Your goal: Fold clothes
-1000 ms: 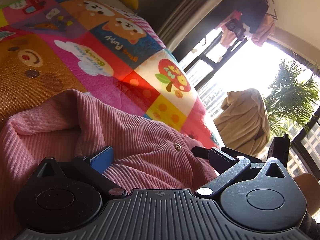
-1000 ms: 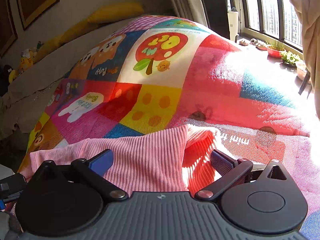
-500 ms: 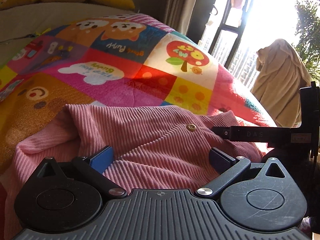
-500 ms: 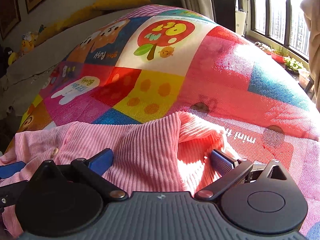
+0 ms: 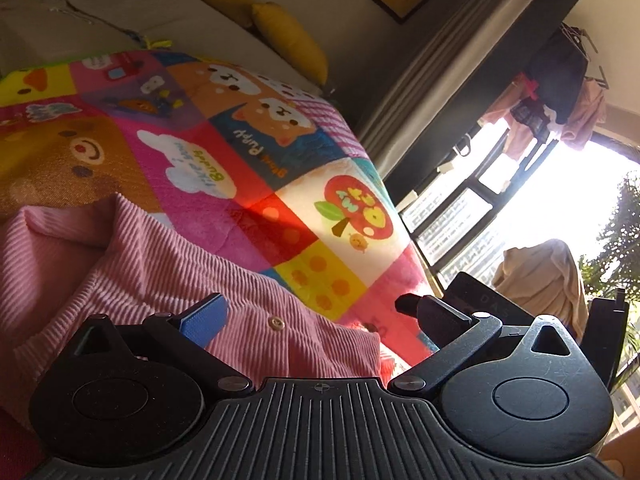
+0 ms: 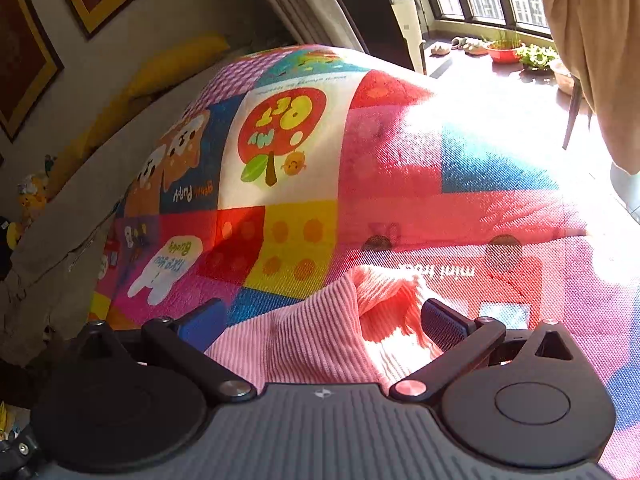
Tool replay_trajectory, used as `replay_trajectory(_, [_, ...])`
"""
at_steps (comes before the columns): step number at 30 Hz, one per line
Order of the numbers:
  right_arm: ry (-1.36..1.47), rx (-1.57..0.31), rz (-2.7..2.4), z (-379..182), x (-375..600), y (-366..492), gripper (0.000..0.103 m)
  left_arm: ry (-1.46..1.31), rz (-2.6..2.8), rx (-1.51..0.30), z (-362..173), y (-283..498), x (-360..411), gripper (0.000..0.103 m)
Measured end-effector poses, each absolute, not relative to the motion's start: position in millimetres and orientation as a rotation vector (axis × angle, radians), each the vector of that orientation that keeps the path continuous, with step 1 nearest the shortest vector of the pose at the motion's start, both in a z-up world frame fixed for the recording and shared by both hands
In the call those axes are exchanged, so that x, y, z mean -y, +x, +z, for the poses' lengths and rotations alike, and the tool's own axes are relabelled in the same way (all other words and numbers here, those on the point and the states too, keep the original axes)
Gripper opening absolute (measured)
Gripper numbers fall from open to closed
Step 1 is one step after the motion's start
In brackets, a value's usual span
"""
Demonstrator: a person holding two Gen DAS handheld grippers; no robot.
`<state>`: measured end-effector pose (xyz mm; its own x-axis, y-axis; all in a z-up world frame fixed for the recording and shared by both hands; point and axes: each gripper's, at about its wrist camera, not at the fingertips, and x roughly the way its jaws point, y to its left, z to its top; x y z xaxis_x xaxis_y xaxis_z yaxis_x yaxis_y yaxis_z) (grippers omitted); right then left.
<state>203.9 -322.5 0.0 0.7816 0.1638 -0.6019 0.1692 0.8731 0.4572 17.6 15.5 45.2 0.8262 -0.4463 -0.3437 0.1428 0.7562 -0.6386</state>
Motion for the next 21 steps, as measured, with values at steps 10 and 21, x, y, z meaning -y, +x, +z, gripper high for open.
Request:
replay_trajectory(10, [0.89,-0.549,-0.067,24.1,327.0,158.3,0.103,-1.006,-0.407,-0.623,5.7,11.2,-8.5,0.103])
replay_trajectory(21, [1.034,-0.52,-0.149,17.5,345.1,146.9,0.103,-1.087,-0.524,-0.668,5.5,7.0,-8.5,0.103])
